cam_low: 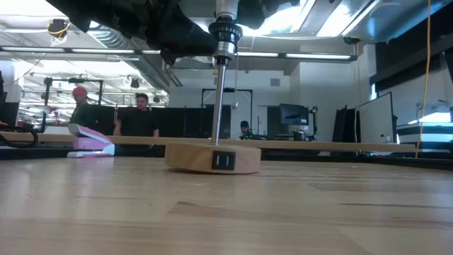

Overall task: Screw lightbulb
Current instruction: Remove the lightbulb from the desk lamp

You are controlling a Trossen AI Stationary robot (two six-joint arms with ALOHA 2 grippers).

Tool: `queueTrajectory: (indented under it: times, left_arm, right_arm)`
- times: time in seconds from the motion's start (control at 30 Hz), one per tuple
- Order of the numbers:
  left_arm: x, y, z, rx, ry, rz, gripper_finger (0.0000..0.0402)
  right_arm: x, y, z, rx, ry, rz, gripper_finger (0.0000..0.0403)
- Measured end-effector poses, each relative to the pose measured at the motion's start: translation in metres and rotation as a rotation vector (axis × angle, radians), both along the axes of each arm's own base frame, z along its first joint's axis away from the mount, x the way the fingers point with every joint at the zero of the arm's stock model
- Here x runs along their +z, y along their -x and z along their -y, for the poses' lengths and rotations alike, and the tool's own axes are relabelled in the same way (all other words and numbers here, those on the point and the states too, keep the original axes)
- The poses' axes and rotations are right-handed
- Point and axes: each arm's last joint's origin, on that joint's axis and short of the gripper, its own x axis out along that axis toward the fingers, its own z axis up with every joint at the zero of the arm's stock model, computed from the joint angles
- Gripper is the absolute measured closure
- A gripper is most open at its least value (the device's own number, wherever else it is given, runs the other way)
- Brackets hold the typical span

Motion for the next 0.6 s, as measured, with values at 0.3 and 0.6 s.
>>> queueTrajectory:
  times: [0.3, 0.6]
  left_arm:
    - [-0.001, 0.0003, 0.0002, 0.003, 0.011, -0.01, 0.0277]
    - [-0.0016, 0.0, -0.0052, 0.033, 0.072, -0.011, 0.0233]
  right_arm:
    - [-0.0003, 0.0, 0.0005, -0.018, 0.006, -0.003, 0.001]
    - [-0.0003, 0.0, 0.0005, -0.018, 0.006, -0.003, 0.001]
